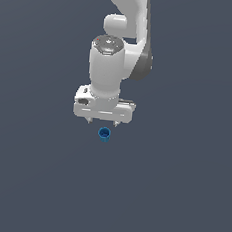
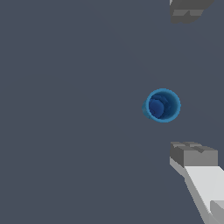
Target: Pick up the object and move it to a goal position.
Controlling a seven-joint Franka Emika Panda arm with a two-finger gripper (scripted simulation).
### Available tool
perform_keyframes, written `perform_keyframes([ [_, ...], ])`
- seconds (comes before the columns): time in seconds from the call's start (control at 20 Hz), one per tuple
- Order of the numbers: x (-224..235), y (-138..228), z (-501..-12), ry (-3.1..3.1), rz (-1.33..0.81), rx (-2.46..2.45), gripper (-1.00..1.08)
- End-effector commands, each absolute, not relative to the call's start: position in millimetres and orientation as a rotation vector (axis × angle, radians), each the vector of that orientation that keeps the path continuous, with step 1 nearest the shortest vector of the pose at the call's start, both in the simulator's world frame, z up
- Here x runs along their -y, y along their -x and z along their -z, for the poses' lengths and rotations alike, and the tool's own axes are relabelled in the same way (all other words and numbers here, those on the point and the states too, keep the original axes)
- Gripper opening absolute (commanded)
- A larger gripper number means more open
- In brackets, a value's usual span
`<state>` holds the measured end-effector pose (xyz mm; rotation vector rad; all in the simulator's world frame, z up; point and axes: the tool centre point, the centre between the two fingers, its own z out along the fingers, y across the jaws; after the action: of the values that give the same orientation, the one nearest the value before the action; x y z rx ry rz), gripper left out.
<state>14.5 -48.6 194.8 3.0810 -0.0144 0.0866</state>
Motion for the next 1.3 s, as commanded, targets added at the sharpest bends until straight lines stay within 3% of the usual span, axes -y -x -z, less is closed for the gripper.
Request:
perform_keyframes([
  [0.0,48.6,-13.1,-189.3,-3.084,-0.081,0.016,1.00],
  [0.65,47.4,14.9,-104.1,-3.133,-0.012,0.069,1.00],
  [1.25,47.2,20.8,-83.2,-3.139,0.001,0.079,1.00],
])
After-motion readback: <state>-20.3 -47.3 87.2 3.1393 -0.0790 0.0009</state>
